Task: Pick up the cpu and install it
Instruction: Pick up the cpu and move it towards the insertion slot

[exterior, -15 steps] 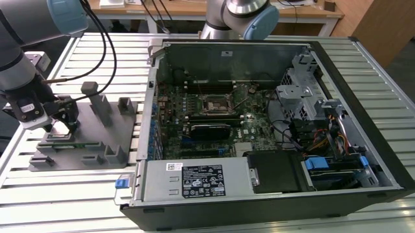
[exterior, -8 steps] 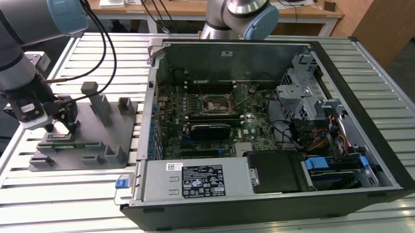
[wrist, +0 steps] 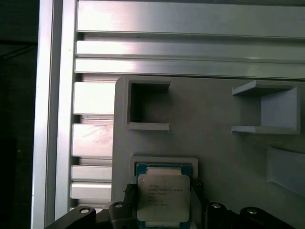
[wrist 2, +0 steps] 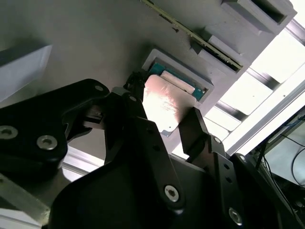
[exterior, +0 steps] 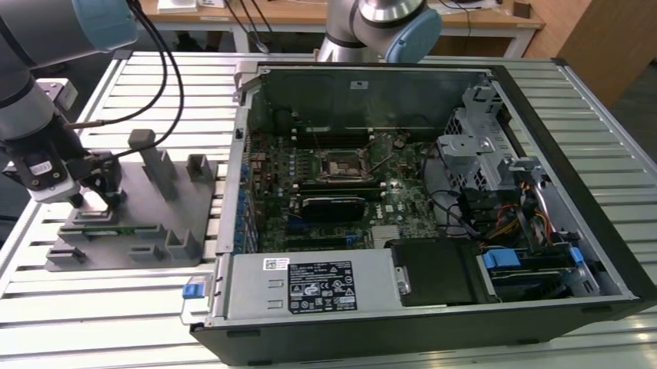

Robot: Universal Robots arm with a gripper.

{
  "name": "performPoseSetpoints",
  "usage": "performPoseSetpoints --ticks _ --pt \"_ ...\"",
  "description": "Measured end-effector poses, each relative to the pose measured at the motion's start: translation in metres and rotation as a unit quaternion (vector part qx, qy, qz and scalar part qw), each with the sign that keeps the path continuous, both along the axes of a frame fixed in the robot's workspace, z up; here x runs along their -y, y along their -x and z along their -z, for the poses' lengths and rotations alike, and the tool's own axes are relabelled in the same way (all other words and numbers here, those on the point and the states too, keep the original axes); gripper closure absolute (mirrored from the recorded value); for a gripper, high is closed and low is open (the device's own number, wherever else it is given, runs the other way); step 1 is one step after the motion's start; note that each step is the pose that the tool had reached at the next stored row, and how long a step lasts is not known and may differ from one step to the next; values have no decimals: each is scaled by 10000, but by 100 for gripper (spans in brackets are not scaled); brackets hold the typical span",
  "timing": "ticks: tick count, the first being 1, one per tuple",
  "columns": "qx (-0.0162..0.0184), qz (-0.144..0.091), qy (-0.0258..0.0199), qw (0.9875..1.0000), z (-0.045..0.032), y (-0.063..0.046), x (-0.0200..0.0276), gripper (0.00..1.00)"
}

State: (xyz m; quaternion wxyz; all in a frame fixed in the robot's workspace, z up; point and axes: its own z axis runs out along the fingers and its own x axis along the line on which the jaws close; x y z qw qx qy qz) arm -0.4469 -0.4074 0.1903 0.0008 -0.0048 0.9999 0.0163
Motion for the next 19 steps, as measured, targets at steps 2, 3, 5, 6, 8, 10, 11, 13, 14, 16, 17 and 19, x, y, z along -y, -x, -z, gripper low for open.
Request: performPoseSetpoints --ticks 2,3,5,6,8,10,11,13,14,16,17,19 --pt "0 0 -1 10000 -15 0 0 46" --pt "0 0 -1 10000 -20 0 0 46" --pt "0 0 -1 10000 -26 0 0 46" --pt "-1 0 -1 10000 -33 0 0 46" --pt "4 0 -15 10000 -38 0 0 46" --pt "3 0 -15 10000 -40 0 0 46" --pt "2 0 -14 10000 -44 0 0 46" --pt "2 0 -14 10000 -52 1 0 46" --pt "2 0 -14 10000 -55 0 0 46" --pt "2 0 -14 10000 -65 1 0 46" --pt "3 0 -15 10000 -69 0 0 46" --pt "3 0 -15 10000 -78 0 0 46"
